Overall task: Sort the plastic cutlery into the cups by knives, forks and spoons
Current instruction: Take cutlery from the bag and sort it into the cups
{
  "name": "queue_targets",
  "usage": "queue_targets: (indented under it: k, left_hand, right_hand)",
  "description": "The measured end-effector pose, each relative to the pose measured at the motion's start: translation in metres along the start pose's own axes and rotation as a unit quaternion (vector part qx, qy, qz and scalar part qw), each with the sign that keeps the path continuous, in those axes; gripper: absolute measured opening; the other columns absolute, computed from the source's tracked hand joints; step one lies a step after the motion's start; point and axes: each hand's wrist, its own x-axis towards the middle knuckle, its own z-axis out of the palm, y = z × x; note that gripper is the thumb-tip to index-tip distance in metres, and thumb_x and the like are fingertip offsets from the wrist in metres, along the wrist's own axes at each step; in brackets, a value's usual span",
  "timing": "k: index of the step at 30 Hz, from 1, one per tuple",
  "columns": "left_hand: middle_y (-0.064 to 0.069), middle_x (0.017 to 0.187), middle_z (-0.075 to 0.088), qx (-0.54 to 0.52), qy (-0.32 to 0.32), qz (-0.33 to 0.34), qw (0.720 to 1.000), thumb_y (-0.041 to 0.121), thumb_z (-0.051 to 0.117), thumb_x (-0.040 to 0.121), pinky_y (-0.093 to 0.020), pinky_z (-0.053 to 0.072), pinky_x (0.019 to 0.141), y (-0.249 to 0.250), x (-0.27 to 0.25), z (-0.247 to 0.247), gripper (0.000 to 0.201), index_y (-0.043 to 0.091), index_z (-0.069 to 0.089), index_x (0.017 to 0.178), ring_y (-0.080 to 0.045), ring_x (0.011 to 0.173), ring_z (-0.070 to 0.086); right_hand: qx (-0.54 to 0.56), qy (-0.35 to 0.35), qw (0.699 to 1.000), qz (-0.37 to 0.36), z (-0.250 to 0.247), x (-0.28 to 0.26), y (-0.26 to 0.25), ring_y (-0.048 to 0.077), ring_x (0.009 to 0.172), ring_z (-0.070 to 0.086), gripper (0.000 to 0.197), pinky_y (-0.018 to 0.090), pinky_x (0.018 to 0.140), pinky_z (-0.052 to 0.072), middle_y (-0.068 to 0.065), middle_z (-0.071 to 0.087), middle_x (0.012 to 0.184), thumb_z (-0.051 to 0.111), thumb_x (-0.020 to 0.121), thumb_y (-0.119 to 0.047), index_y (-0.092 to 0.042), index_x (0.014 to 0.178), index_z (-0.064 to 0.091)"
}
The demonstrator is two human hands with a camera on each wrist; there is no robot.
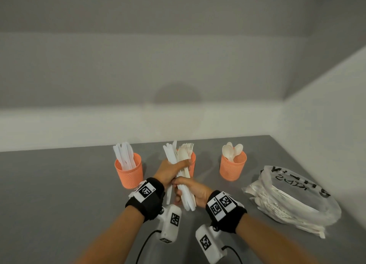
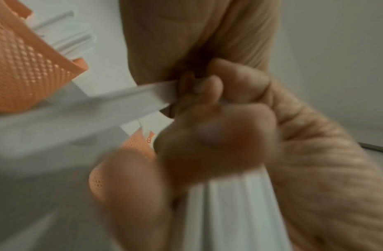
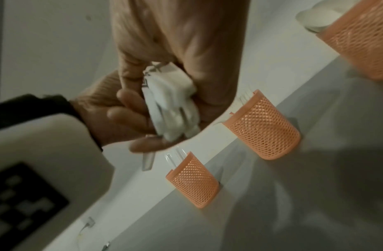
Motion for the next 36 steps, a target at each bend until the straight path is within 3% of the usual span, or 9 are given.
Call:
queue_targets:
  k: [2,5,9,13,18,25,29,33,36]
  left_hand:
    - [-0.005,0.068,0.061,-0.016,-0.001,-0.024,1.000,0.029,0.066,0.082,-0.018,0.048,0.049,0.000,0.000,-0.003,0.023,0.007,0.060,0.085,-0.010,0.054,0.059]
    - [0.000,0.057,0.041,-0.035,0.023,-0.047,0.998,0.052,0.061,0.076,-0.016,0.028,0.038,-0.005,0.000,-0.014,0.041,0.012,0.055,0.081,-0.006,0.041,0.035]
    - [0.002,0.061,0.043,-0.036,0.082,-0.038,0.995,0.038,0.059,0.087,-0.015,0.022,0.037,-0.011,-0.005,-0.017,0.030,0.008,0.058,0.085,-0.003,0.038,0.027]
    - [-0.009,0.065,0.049,0.025,0.094,-0.007,0.995,0.033,0.060,0.088,-0.016,0.026,0.038,-0.013,-0.006,-0.009,0.028,0.007,0.057,0.079,-0.003,0.033,0.032]
    - [-0.013,0.068,0.052,0.044,0.115,-0.012,0.992,0.022,0.055,0.091,-0.013,0.029,0.035,-0.015,-0.002,-0.007,0.023,0.007,0.055,0.073,-0.001,0.029,0.036]
    - [0.000,0.047,0.050,0.033,0.159,-0.008,0.987,0.009,0.041,0.093,-0.016,0.032,0.035,-0.014,0.002,-0.005,0.030,0.009,0.051,0.065,-0.002,0.030,0.042]
    - [-0.010,0.056,0.053,0.037,0.154,-0.001,0.987,0.009,0.039,0.095,-0.022,0.039,0.044,-0.018,0.006,-0.008,0.028,0.005,0.051,0.070,-0.011,0.037,0.048]
    - [-0.002,0.060,0.050,0.011,0.228,-0.003,0.974,0.018,0.037,0.098,-0.029,0.041,0.060,-0.016,0.012,-0.015,0.035,0.013,0.053,0.068,-0.019,0.059,0.050]
    - [-0.005,0.055,0.042,-0.062,0.253,-0.004,0.966,0.024,0.031,0.101,-0.022,0.041,0.046,-0.012,0.014,-0.024,0.034,0.009,0.046,0.074,-0.017,0.046,0.046]
  right_hand:
    - [-0.001,0.030,0.999,-0.016,0.000,0.001,0.001,0.009,0.034,0.043,0.018,0.019,0.043,0.043,-0.004,0.044,0.040,0.056,0.090,-0.019,-0.012,0.074,0.051]
    - [0.004,0.073,0.996,-0.043,-0.003,0.004,0.000,0.005,0.032,0.034,0.019,0.016,0.035,0.031,-0.006,0.041,0.042,0.060,0.089,-0.031,-0.014,0.084,0.052]
    - [0.019,0.114,0.989,-0.097,-0.010,0.014,0.002,0.005,0.032,0.033,0.055,0.014,0.034,0.030,-0.006,0.048,0.047,0.068,0.081,-0.042,-0.017,0.122,0.041]
    - [0.008,0.099,0.989,-0.107,-0.009,0.014,0.004,0.005,0.032,0.033,0.037,0.014,0.033,0.029,-0.002,0.049,0.054,0.062,0.078,-0.052,-0.021,0.096,0.053]
    - [0.004,0.090,0.991,-0.101,-0.009,0.014,0.004,0.005,0.035,0.035,0.035,0.015,0.033,0.029,0.001,0.049,0.067,0.048,0.091,-0.050,-0.018,0.105,0.050]
    - [-0.020,0.085,0.988,-0.127,-0.006,0.014,0.003,0.010,0.038,0.048,0.037,0.017,0.035,0.037,0.004,0.055,0.066,0.044,0.094,-0.046,-0.011,0.090,0.058]
    - [-0.027,0.088,0.987,-0.135,-0.004,0.019,0.002,0.010,0.039,0.053,0.035,0.018,0.036,0.041,0.002,0.059,0.063,0.043,0.095,-0.042,-0.010,0.098,0.055]
    - [-0.031,0.112,0.985,-0.130,-0.007,0.028,0.005,0.009,0.048,0.060,0.038,0.022,0.044,0.048,0.001,0.060,0.067,0.046,0.095,-0.039,-0.008,0.117,0.049]
    - [-0.021,0.124,0.986,-0.112,-0.010,0.032,0.005,0.009,0.036,0.046,0.038,0.018,0.037,0.038,0.002,0.049,0.059,0.049,0.092,-0.043,-0.009,0.111,0.046]
